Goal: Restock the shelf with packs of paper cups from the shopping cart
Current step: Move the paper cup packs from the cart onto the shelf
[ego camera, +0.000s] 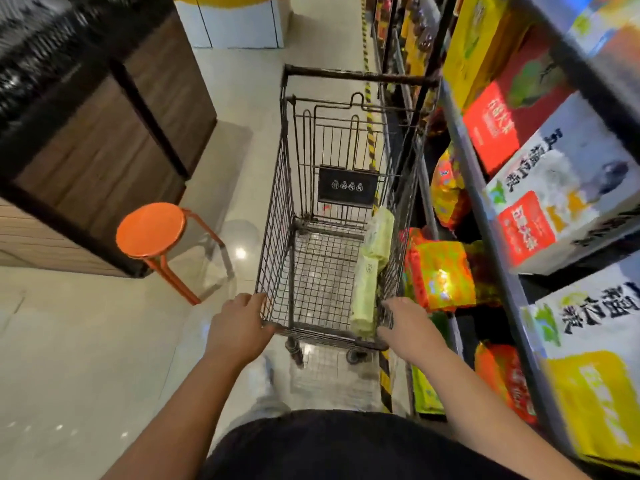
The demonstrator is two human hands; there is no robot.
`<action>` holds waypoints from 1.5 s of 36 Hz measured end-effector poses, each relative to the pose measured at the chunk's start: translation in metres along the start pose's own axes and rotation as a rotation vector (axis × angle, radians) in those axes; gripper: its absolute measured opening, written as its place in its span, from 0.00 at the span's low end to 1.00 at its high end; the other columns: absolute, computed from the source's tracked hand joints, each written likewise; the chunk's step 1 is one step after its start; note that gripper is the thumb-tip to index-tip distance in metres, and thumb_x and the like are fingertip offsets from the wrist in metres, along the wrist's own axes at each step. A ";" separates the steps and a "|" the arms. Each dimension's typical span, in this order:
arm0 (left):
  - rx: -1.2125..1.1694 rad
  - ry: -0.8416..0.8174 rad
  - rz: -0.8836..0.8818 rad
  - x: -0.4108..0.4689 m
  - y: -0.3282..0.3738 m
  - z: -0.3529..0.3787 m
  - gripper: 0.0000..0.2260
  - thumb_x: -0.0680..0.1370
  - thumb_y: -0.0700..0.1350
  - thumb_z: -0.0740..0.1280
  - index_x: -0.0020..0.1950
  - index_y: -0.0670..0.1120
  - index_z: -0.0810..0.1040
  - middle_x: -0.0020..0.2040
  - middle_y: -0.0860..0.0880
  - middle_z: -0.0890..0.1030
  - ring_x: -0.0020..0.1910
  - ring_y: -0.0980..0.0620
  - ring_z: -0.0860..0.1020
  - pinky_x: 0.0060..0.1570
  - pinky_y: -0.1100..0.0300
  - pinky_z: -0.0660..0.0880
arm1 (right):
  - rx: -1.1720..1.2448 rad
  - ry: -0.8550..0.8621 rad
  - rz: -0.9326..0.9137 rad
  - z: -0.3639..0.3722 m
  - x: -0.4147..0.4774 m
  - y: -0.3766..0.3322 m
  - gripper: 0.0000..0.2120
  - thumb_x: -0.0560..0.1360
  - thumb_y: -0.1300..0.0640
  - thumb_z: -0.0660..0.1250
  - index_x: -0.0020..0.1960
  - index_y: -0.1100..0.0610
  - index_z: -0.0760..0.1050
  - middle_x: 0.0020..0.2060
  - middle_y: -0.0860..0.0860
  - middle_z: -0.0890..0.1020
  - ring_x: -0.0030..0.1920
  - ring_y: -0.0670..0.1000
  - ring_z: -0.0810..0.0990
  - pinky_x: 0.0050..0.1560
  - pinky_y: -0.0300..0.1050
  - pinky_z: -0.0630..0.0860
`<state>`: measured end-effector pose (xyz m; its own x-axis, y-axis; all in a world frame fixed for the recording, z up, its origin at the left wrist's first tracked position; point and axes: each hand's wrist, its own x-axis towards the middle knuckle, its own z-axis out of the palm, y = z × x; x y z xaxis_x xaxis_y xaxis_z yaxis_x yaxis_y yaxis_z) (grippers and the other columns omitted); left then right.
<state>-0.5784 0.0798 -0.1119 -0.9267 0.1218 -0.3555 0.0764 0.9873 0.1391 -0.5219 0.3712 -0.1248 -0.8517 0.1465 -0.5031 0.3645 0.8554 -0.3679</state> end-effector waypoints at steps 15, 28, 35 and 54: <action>0.190 -0.170 0.374 0.197 -0.006 -0.042 0.27 0.80 0.55 0.62 0.78 0.50 0.64 0.73 0.48 0.71 0.69 0.46 0.71 0.66 0.52 0.72 | 0.089 -0.035 0.312 0.013 0.118 -0.039 0.27 0.78 0.53 0.66 0.75 0.56 0.66 0.71 0.54 0.69 0.71 0.56 0.69 0.70 0.47 0.69; 0.138 -0.343 0.547 0.319 0.054 -0.012 0.29 0.82 0.56 0.61 0.80 0.47 0.60 0.77 0.42 0.67 0.75 0.41 0.65 0.72 0.47 0.67 | 0.147 -0.090 0.541 0.056 0.183 -0.043 0.30 0.77 0.48 0.69 0.73 0.57 0.63 0.68 0.55 0.68 0.70 0.58 0.69 0.68 0.52 0.70; 0.050 -0.403 0.466 0.345 0.089 0.043 0.30 0.81 0.56 0.63 0.79 0.45 0.59 0.74 0.41 0.70 0.71 0.40 0.70 0.67 0.44 0.72 | 0.349 0.003 0.675 0.088 0.246 -0.014 0.47 0.72 0.50 0.73 0.80 0.57 0.47 0.68 0.58 0.69 0.67 0.59 0.71 0.63 0.54 0.72; -0.285 -0.413 0.245 0.442 0.273 0.182 0.40 0.72 0.59 0.76 0.75 0.44 0.60 0.66 0.44 0.74 0.67 0.46 0.73 0.64 0.50 0.70 | 0.654 0.126 0.718 0.229 0.333 0.067 0.58 0.65 0.46 0.72 0.79 0.38 0.34 0.74 0.55 0.68 0.70 0.61 0.73 0.67 0.62 0.73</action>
<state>-0.9000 0.4214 -0.3996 -0.6687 0.4305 -0.6062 0.1159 0.8657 0.4870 -0.6945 0.3637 -0.4959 -0.3656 0.6093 -0.7036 0.9164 0.1033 -0.3866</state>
